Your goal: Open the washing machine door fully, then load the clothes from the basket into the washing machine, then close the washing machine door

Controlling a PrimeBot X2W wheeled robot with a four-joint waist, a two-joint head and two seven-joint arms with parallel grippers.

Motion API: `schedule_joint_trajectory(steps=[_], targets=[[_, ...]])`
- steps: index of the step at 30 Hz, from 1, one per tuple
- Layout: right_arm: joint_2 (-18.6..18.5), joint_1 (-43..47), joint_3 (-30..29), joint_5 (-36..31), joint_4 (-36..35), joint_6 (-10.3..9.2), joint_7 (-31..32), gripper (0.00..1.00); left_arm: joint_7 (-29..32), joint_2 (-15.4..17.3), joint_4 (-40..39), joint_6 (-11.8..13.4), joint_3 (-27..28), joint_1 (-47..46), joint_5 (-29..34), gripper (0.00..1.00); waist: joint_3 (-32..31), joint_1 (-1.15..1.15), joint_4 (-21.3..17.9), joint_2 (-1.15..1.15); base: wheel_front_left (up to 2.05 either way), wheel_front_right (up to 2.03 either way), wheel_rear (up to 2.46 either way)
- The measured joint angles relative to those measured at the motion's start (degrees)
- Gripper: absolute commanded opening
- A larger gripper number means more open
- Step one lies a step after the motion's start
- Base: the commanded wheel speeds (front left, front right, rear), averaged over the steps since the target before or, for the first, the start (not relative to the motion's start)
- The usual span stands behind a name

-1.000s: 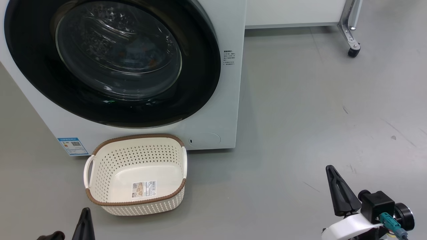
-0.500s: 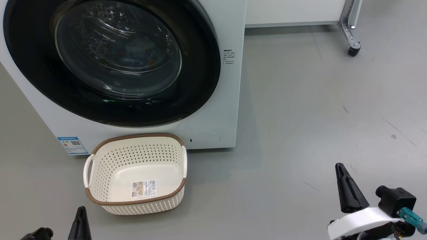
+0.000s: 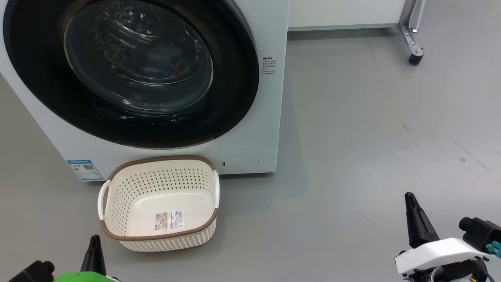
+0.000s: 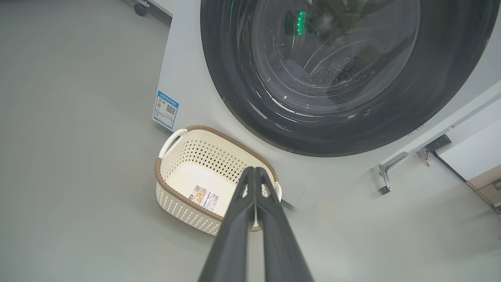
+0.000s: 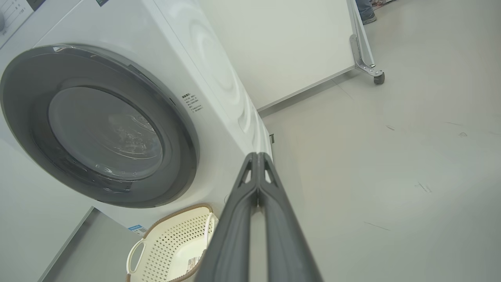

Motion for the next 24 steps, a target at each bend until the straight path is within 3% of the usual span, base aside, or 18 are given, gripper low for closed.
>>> schedule_joint_trajectory(steps=[24], targets=[[0.5,-2.5,-4.2,20.6,2.5,1.6,4.7,0.0,4.7,0.1,0.4,-0.1,0.4,-3.2,-16.9,0.0,0.3,0.0,-0.1,0.0,0.0,0.0,0.0]])
